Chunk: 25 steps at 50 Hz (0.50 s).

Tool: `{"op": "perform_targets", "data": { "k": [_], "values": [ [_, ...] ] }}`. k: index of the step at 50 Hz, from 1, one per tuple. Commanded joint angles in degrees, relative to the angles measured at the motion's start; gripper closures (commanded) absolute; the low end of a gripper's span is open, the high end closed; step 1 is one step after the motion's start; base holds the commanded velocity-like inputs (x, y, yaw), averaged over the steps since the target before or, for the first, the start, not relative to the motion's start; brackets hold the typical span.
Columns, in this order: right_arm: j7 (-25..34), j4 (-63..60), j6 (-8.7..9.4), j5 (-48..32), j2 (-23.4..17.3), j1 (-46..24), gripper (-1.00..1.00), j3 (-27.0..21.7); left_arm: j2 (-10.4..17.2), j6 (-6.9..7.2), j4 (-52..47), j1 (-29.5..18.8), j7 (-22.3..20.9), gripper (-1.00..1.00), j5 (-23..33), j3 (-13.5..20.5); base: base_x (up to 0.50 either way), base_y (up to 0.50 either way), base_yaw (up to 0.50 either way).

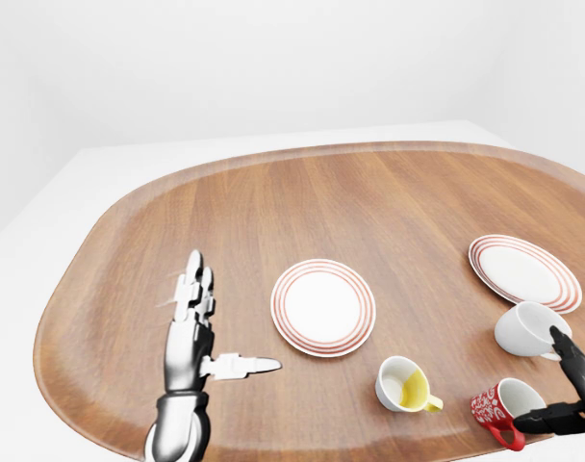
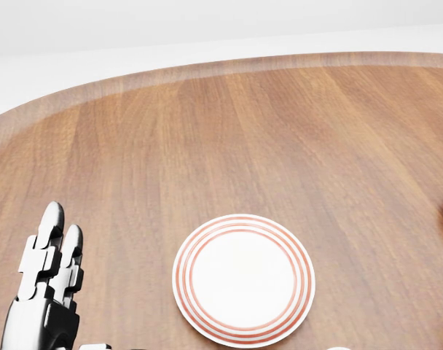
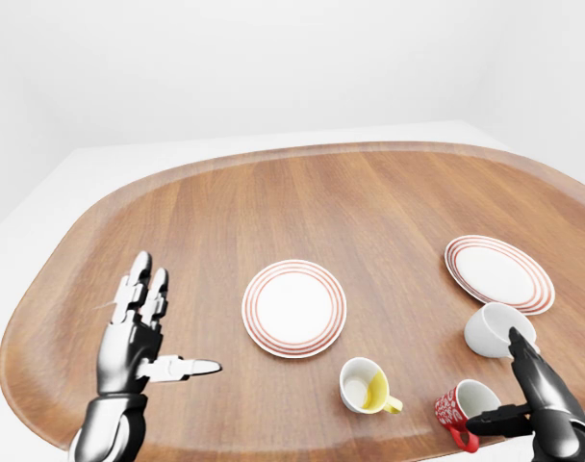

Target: Put the red mug on the left plate.

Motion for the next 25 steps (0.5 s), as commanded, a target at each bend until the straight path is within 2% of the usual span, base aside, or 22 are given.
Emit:
{"op": "perform_targets", "data": {
  "k": [1,25],
  "values": [
    [-2.52,4.18,0.00,2.79,-1.26,-0.10,-1.00,2.06,0.06,0.00,0.00,0.01,0.00,-1.00,-0.05,-0.02,0.00,0.00,0.00],
    [-5.19,12.62,0.00,7.23,-2.51,0.55,-1.00,5.08,0.05,0.00,0.11,0.08,0.05,-1.00,0.14,-0.17,0.00,0.00,0.00]
  ]
}}
